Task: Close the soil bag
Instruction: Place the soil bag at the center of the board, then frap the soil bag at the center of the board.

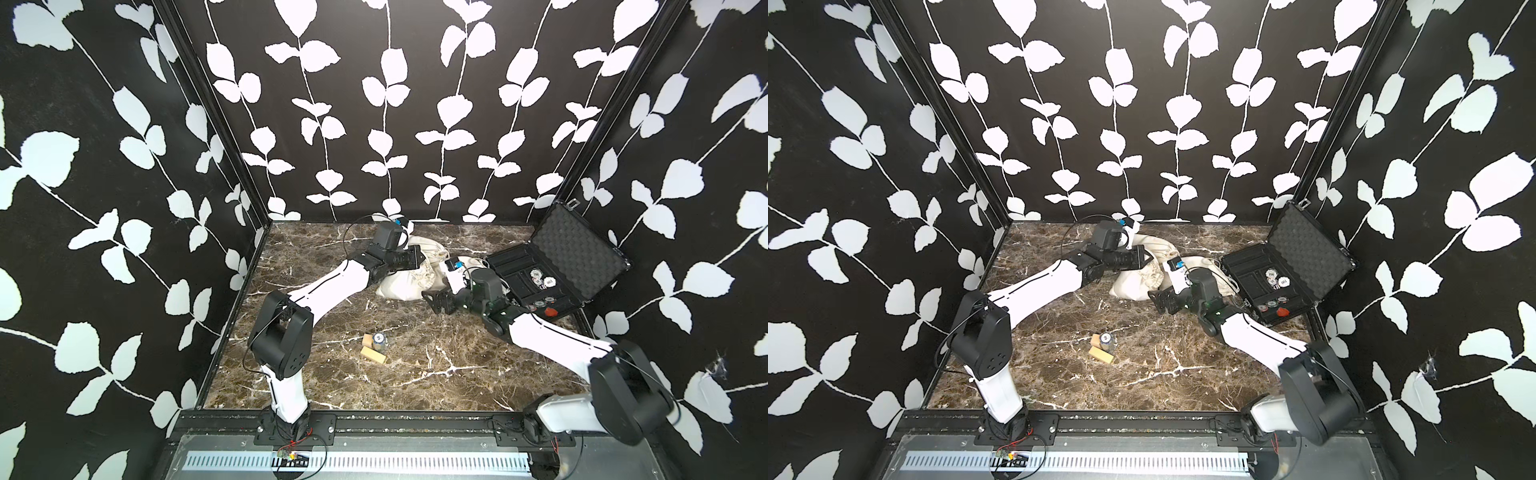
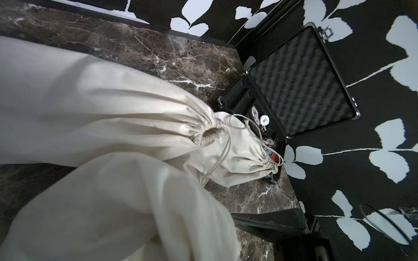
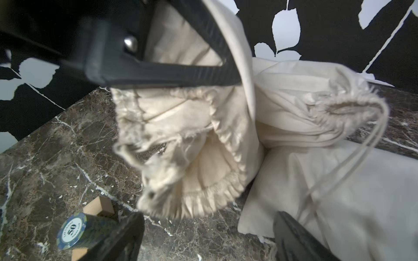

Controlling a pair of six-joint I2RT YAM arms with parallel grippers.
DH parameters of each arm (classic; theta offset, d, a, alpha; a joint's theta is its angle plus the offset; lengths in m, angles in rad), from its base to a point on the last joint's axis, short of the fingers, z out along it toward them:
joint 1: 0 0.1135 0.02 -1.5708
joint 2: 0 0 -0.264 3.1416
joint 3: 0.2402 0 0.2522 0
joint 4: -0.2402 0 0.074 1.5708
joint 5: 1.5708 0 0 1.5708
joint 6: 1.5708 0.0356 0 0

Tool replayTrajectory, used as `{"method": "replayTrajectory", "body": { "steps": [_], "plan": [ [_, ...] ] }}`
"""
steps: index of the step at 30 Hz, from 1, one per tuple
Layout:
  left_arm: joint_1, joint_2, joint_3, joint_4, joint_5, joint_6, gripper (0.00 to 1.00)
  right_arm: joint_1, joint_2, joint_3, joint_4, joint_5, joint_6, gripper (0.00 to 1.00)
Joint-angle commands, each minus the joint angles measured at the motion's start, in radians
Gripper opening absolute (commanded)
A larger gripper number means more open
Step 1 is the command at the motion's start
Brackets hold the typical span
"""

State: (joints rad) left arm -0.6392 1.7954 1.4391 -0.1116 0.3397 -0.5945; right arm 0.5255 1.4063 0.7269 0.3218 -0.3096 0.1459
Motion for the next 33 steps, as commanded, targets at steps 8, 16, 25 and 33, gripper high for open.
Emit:
{"method": "replayTrajectory", "body": {
  "steps": [8,16,25,33],
  "plan": [
    [-0.009,-0.071,0.003,0.024,0.032,0.044,0.11,0.004,0.098,0.099,0.121,-0.008,-0.011,0.51],
    [-0.007,-0.131,0.011,-0.028,-0.015,0.129,0.38,0.005,0.000,0.105,-0.038,-0.021,-0.096,0.11],
    [-0.006,-0.455,-0.265,0.020,-0.173,0.289,0.64,0.007,-0.027,0.178,-0.084,-0.116,-0.053,0.00],
    [-0.031,-0.644,-0.462,0.131,-0.075,0.362,0.56,0.018,-0.017,0.232,-0.159,-0.149,-0.074,0.12]
  ]
}}
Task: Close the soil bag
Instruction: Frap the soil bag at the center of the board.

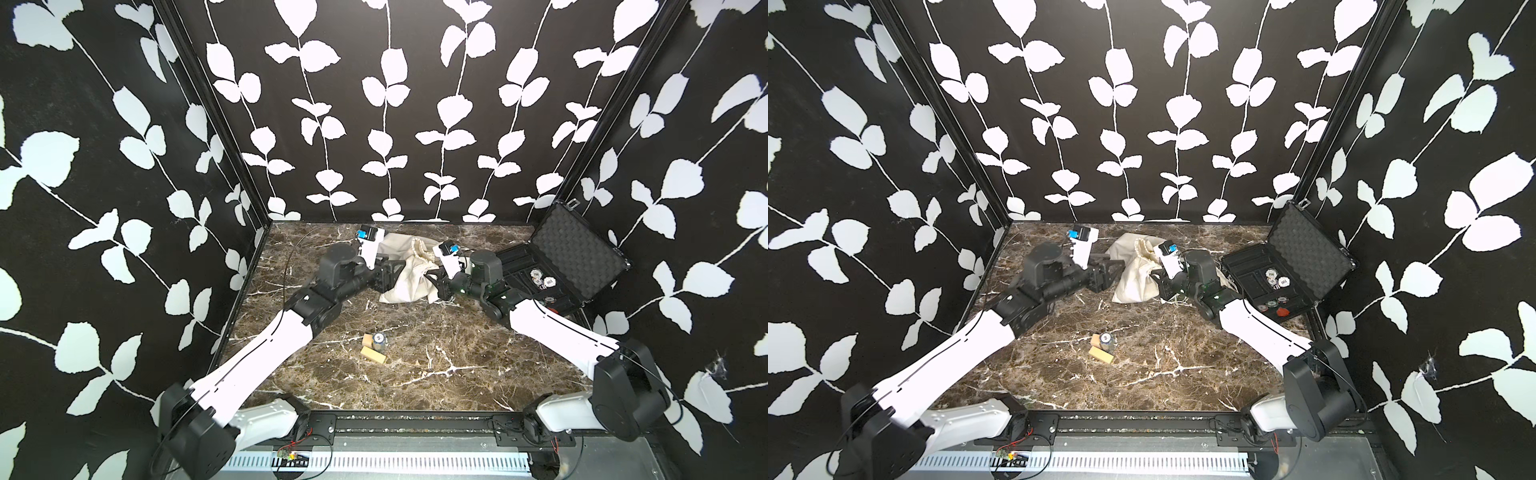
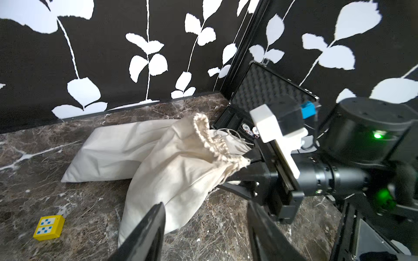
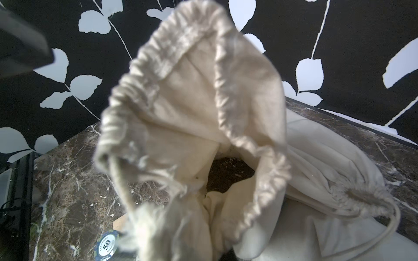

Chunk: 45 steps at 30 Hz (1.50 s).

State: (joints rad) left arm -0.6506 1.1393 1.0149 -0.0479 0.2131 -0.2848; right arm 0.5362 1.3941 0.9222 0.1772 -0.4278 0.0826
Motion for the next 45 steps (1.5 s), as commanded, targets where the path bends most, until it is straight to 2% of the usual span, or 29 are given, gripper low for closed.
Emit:
{"method": "replayTrajectory", "body": {
  "steps": [1,5,14,20,25,29,36,40,43,45],
  "plan": [
    [-0.029,0.029,-0.034,0.086,0.072,0.050,0.55,0.007,-0.011,0.037,-0.032,-0.028,-0.019,0.14],
    [-0.088,0.126,0.008,0.171,0.133,0.012,0.49,0.008,-0.051,0.019,-0.100,0.007,-0.058,0.24],
    [-0.095,0.268,0.066,0.253,0.190,-0.074,0.39,0.005,-0.171,0.003,-0.250,0.054,-0.155,0.37],
    [-0.095,0.278,0.059,0.252,0.154,-0.075,0.31,0.002,-0.183,-0.002,-0.253,0.043,-0.165,0.34],
    [-0.095,0.270,0.063,0.228,0.135,-0.069,0.28,0.002,-0.175,0.009,-0.253,0.035,-0.162,0.40],
    [-0.095,0.276,0.063,0.211,0.132,-0.067,0.26,0.001,-0.177,0.005,-0.255,0.051,-0.167,0.36],
    [-0.096,0.309,0.072,0.197,0.129,-0.068,0.25,0.001,-0.209,0.003,-0.266,0.045,-0.168,0.43],
    [-0.096,0.331,0.079,0.203,0.152,-0.076,0.14,0.001,-0.215,0.004,-0.265,0.070,-0.165,0.45],
    [-0.095,0.321,0.076,0.199,0.156,-0.072,0.00,0.001,-0.220,-0.004,-0.245,0.101,-0.160,0.48],
    [-0.096,0.304,0.073,0.190,0.157,-0.065,0.00,0.000,-0.218,-0.006,-0.232,0.133,-0.152,0.49]
  ]
}}
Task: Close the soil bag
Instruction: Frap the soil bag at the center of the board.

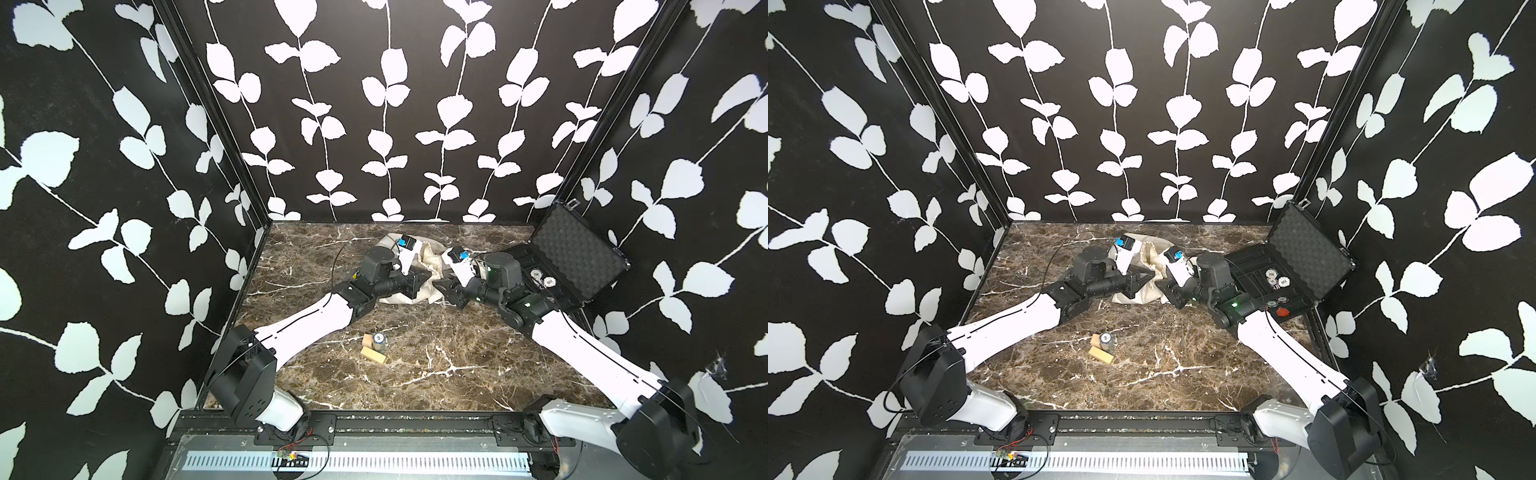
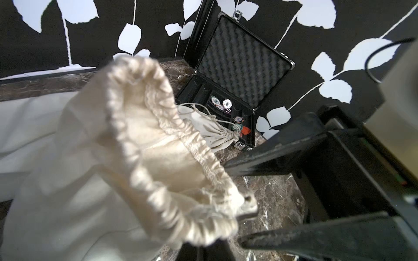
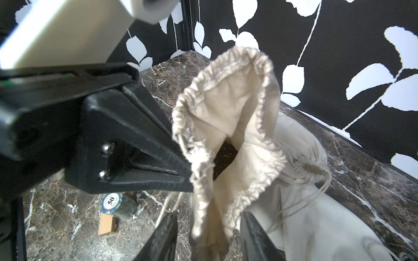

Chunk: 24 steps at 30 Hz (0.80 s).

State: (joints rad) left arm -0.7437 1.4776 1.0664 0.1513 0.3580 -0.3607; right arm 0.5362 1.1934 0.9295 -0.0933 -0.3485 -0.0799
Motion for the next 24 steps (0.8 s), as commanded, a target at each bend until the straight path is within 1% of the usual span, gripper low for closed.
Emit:
{"method": "replayTrajectory", "body": {
  "steps": [1,5,8,10,13,14,15,17,18,20,22,24],
  "plan": [
    [-0.002,-0.049,0.021,-0.020,0.011,0.017,0.00,-0.001,-0.014,-0.012,0.042,0.074,0.016,0.49],
    [-0.003,-0.123,0.028,-0.092,-0.006,0.057,0.00,-0.002,0.014,0.000,0.059,0.158,0.037,0.48],
    [-0.002,-0.171,0.065,-0.180,0.015,0.096,0.00,-0.005,0.046,0.003,0.090,0.182,0.057,0.43],
    [-0.002,-0.183,0.101,-0.235,0.024,0.118,0.00,-0.007,0.070,0.009,0.117,0.155,0.070,0.38],
    [0.005,-0.203,0.145,-0.294,0.041,0.139,0.00,-0.008,0.119,0.030,0.135,0.139,0.082,0.24],
    [0.010,-0.211,0.164,-0.310,0.054,0.141,0.00,-0.008,0.135,0.034,0.136,0.159,0.083,0.21],
    [0.020,-0.220,0.180,-0.325,0.064,0.146,0.00,-0.011,0.151,0.037,0.139,0.186,0.086,0.20],
    [0.035,-0.233,0.213,-0.358,0.050,0.153,0.00,-0.022,0.180,0.048,0.135,0.243,0.092,0.18],
    [0.061,-0.236,0.233,-0.377,0.034,0.149,0.00,-0.029,0.190,0.060,0.117,0.265,0.098,0.16],
    [0.093,-0.226,0.281,-0.401,0.023,0.131,0.00,-0.036,0.192,0.071,0.109,0.237,0.099,0.17],
    [0.110,-0.197,0.334,-0.420,0.030,0.126,0.00,-0.034,0.156,0.053,0.161,0.153,0.096,0.24],
    [0.111,-0.164,0.379,-0.419,0.052,0.120,0.00,-0.022,0.105,0.026,0.226,0.098,0.096,0.32]
  ]
}}
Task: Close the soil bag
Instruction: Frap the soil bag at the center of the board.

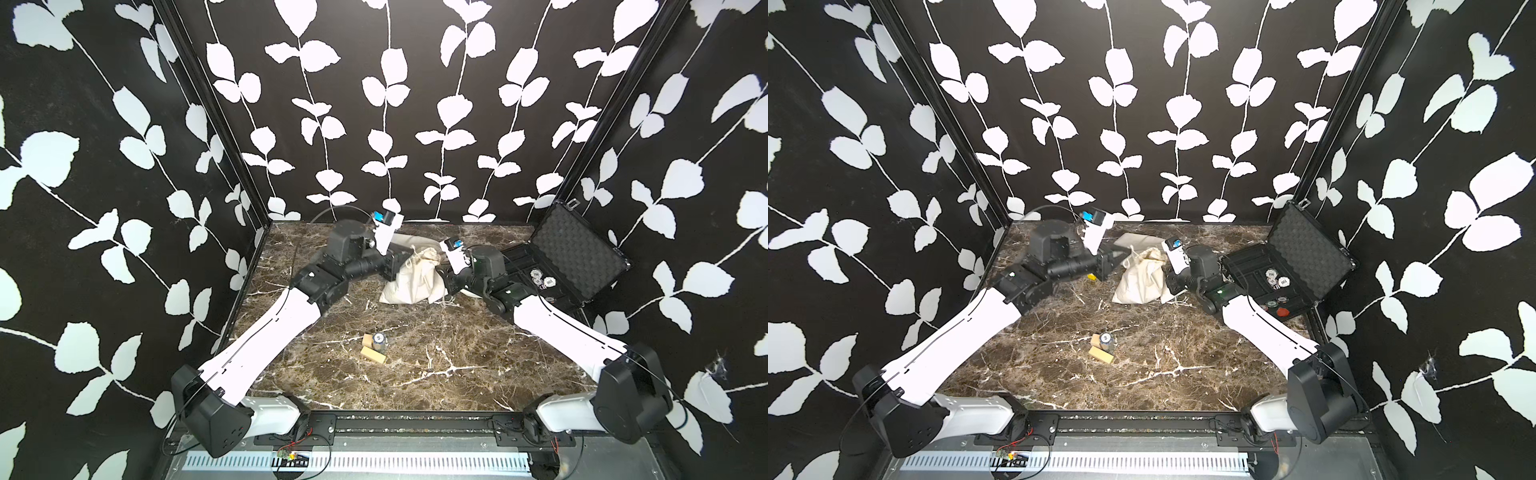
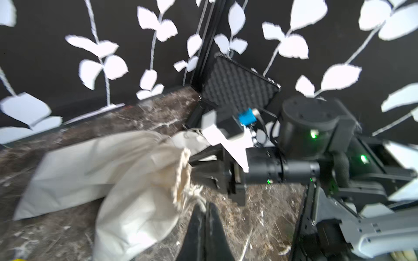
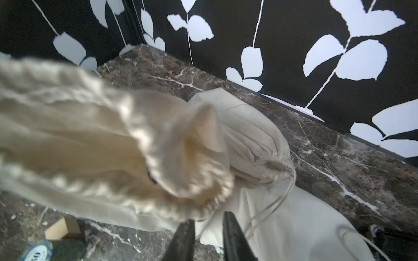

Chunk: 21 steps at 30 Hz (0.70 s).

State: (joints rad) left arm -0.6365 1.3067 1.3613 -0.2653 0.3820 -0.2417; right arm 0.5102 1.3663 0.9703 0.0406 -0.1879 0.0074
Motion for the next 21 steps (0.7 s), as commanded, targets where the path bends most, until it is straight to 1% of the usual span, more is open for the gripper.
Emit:
{"method": "replayTrajectory", "body": {
  "steps": [1,3,6,8,11,13,17,20,21],
  "plan": [
    [0.003,0.025,0.105,0.000,0.039,-0.004,0.00,0.012,-0.092,-0.021,0.110,-0.080,0.003,0.35],
    [0.004,0.057,0.146,0.002,0.054,-0.018,0.00,0.038,-0.138,-0.021,0.144,-0.093,-0.012,0.41],
    [0.003,0.080,0.174,0.015,0.071,-0.026,0.00,0.067,-0.167,-0.020,0.205,-0.111,-0.009,0.46],
    [0.003,0.085,0.181,0.027,0.080,-0.029,0.00,0.084,-0.167,-0.010,0.260,-0.136,-0.001,0.49],
    [0.003,0.088,0.182,0.037,0.083,-0.036,0.00,0.105,-0.132,0.018,0.348,-0.165,0.014,0.50],
    [0.002,0.087,0.179,0.047,0.087,-0.044,0.00,0.111,-0.087,0.044,0.399,-0.183,0.033,0.49],
    [0.003,0.079,0.173,0.071,0.097,-0.060,0.00,0.118,-0.002,0.105,0.466,-0.225,0.071,0.42],
    [0.003,0.074,0.176,0.079,0.101,-0.067,0.00,0.123,0.048,0.146,0.491,-0.239,0.085,0.35],
    [0.004,0.073,0.180,0.077,0.106,-0.067,0.00,0.123,0.067,0.156,0.489,-0.226,0.087,0.31]
  ]
}}
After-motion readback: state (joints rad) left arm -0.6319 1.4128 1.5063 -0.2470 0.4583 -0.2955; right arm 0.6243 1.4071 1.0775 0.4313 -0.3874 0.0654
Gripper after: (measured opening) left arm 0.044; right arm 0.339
